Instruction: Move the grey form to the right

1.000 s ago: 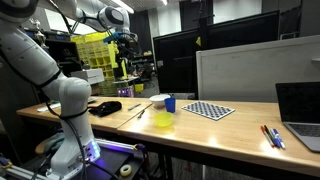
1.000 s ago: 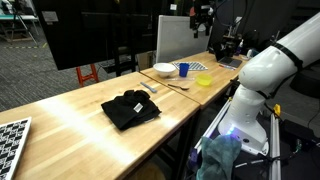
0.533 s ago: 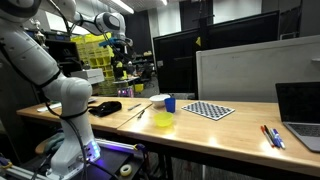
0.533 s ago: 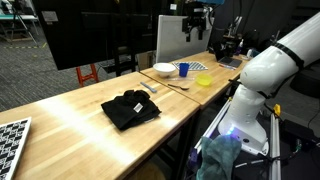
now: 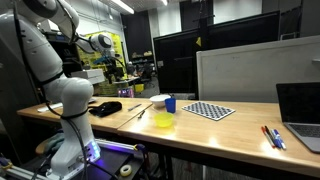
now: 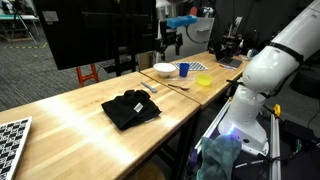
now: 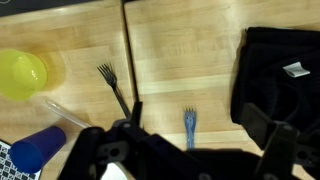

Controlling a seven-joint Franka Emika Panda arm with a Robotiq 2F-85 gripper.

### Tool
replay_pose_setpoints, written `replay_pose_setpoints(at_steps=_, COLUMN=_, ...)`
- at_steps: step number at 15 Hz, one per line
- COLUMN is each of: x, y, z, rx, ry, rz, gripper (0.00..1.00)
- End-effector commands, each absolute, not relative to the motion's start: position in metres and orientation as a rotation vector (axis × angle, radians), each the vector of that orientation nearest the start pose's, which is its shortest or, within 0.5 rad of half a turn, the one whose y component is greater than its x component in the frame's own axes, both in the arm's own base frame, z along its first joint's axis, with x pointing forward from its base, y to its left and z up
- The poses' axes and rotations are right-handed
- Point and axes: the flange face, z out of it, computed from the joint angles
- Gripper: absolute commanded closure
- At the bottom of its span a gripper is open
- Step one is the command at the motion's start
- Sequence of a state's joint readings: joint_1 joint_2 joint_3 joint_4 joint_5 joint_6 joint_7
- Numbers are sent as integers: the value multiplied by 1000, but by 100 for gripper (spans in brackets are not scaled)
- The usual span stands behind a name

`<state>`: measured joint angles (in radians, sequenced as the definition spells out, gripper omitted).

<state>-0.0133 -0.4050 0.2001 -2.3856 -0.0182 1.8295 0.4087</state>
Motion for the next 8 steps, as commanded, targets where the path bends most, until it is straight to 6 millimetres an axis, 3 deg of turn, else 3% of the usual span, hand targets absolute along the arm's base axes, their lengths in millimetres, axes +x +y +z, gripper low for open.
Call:
replay_pose_setpoints(at_steps=1, x=448, y=67, z=412, rx=-3277, ry=467, rz=197, gripper=0)
replay_pose_setpoints(at_steps=6, x=507, y=36, z=357, rx=-3308, ry=444, rz=188, gripper=0)
replay_pose_setpoints(at_steps=8, x=529, y=33, z=342, rx=-3323, ry=405, rz=198, gripper=0)
